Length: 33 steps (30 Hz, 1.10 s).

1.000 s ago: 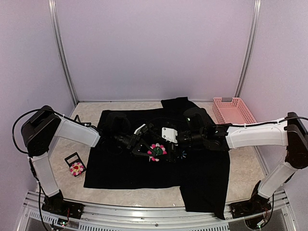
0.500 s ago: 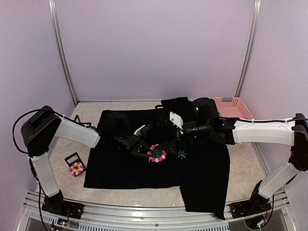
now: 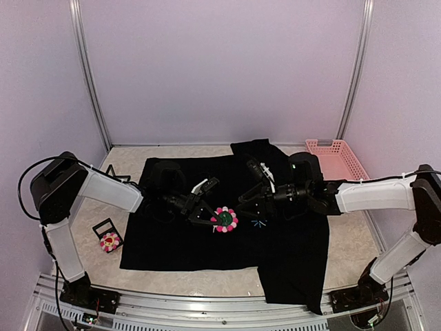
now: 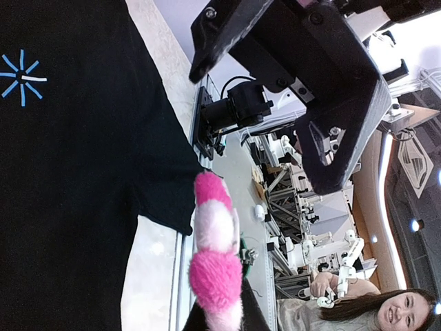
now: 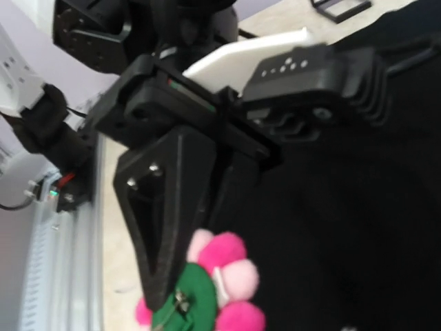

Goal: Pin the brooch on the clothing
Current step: Pass from the left arm to the right

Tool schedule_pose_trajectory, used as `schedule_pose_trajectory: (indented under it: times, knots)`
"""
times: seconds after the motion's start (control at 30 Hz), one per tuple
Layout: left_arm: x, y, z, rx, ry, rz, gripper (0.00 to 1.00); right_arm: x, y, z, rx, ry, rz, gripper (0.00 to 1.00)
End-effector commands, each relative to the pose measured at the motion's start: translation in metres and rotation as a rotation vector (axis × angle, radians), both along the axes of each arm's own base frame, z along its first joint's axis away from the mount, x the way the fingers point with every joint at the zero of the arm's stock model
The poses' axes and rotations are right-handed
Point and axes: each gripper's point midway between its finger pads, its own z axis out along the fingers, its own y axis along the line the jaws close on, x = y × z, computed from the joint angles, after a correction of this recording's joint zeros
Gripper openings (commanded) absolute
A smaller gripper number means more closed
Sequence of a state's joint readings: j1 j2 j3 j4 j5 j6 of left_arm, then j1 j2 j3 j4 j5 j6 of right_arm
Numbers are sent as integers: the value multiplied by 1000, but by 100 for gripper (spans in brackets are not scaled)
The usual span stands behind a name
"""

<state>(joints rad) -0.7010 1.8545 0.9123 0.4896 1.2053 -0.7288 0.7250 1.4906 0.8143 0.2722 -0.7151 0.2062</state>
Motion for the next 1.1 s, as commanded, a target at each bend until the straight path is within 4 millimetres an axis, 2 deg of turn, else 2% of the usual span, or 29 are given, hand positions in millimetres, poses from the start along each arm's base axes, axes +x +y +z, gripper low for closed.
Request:
schedule_pose_trajectory:
  times: [0.0,0.13,0.3,0.5,0.6,0.73,0.8,0.83,0.9,0.93,1.03,1.07]
  knots:
    - [-2,2,6,-26,-20,-9,0,-11,14,4,73,90,68,71]
    - [-2,2,8,-33,-25,-12,0,-11,20,-11,48,123,81,70]
    - [-3,2,9,-36,-26,-16,0,-14,25,-19,52,170,114,52]
    - [-3,3,10,-39,-28,-16,0,-22,30,-25,67,245,175,39]
    - [-2,3,10,-39,-27,-14,0,-26,33,-26,81,278,206,29]
    - [0,3,10,-39,-31,-5,0,-28,36,-30,83,328,226,8]
    - [4,4,9,-32,-30,14,0,-30,36,-28,92,355,244,1]
    - [7,4,9,-28,-29,28,3,-31,37,-27,96,374,247,0]
    - [14,7,8,-21,-38,64,22,-28,37,-29,86,430,228,0]
    - [19,9,8,-19,-48,88,28,-25,37,-31,77,464,213,0]
    - [39,20,13,13,-132,199,38,-19,32,-29,84,565,165,0]
    - [47,24,19,29,-213,240,39,-18,31,-27,92,582,154,0]
